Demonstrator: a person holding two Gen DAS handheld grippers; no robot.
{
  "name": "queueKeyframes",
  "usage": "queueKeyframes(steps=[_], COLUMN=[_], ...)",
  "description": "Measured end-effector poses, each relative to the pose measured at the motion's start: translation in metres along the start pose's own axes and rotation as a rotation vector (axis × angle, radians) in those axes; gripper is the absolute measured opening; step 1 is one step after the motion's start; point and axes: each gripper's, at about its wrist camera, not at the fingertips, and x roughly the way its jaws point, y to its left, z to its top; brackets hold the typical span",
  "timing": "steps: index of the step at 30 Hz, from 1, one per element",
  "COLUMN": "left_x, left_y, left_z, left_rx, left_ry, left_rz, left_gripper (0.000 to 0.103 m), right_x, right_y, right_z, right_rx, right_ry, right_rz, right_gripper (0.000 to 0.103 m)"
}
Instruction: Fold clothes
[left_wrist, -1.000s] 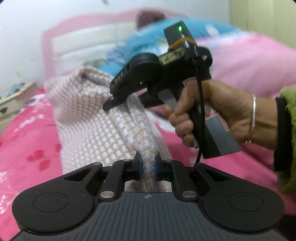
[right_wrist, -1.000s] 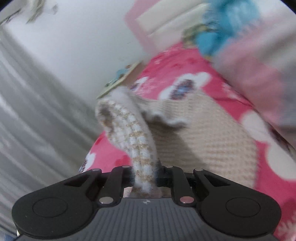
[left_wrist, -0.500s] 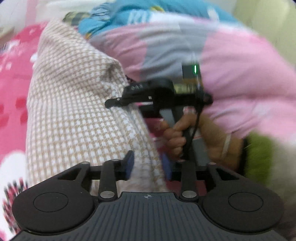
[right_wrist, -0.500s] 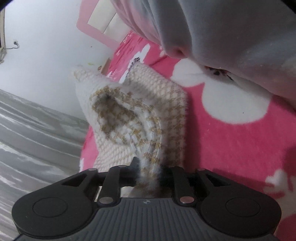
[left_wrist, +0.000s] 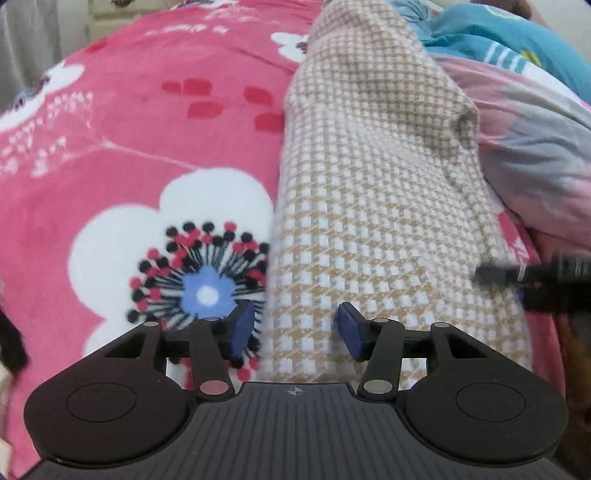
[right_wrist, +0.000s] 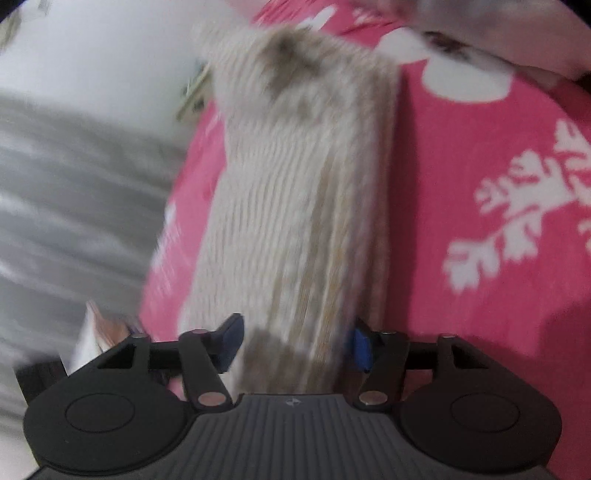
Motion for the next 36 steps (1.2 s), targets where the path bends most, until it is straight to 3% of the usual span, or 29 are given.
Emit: queueKeyframes(steps=[2, 4, 8, 13, 17, 19, 21, 23, 25, 27, 30, 32, 36], left_x=[0.000, -0.002, -0.006, -0.011, -0.018, -0.031, -0.049, -0.061, -0.060, -0.045, -0.016, 0.004, 0.015], left_y=[-0.007, -0.009, -0.003, 0.003, -0.011, -0.016, -0.025, -0.040, -0.061, -0.086, -0.115, -0.124, -0.127], left_z=[-0.004, -0.004, 0.002, -0.006, -0.006, -0.002, 0.003, 0.008, 0.011, 0.009, -0.004, -0.015, -0.044], left_rx=[0.018, 0.049, 0.062, 0.071, 0.138, 0.152, 0.176, 0.213, 0.259, 0.331, 0.441, 0.458, 0.498], left_ry=[-0.001, -0.008, -0.025, -0.032, -0.040, -0.067, -0.139, -0.208, -0.243, -0.238, -0.215, -0.169, -0.201], left_rz=[0.016, 0.034, 0.052, 0.046, 0.068, 0.089, 0.102, 0.086, 0.018, -0.052, -0.085, -0.098, -0.075], left_gripper=[0.040, 0.038, 0.036, 0.038, 0.040, 0.038, 0.039, 0.040, 0.041, 0.041, 0.041, 0.041, 0.040], right_x=[0.006, 0.012, 0.020, 0.027, 0.021, 0.018, 0.015, 0.010, 0.000, -0.017, -0.042, -0.037, -0.014], right_y=[0.012, 0.024, 0.039, 0.024, 0.003, 0.005, 0.006, 0.006, 0.015, 0.027, 0.051, 0.068, 0.097], right_z=[-0.007, -0.014, -0.013, -0.017, -0.021, -0.022, -0.023, -0.025, -0.026, -0.022, -0.005, 0.013, 0.052], right_rx=[-0.035, -0.071, -0.062, -0.093, -0.054, -0.094, -0.103, -0.111, -0.166, -0.217, -0.361, -0.478, -0.704], right_ry=[0.017, 0.035, 0.027, 0.042, 0.033, 0.020, 0.015, 0.014, 0.011, -0.033, -0.188, -0.261, -0.378], right_rz=[-0.025, -0.051, 0.011, -0.052, -0.038, -0.054, -0.063, -0.076, -0.121, -0.173, -0.283, -0.333, -0.409], right_gripper=[0.033, 0.026, 0.026, 0.024, 0.028, 0.035, 0.041, 0.044, 0.049, 0.052, 0.054, 0.055, 0.075])
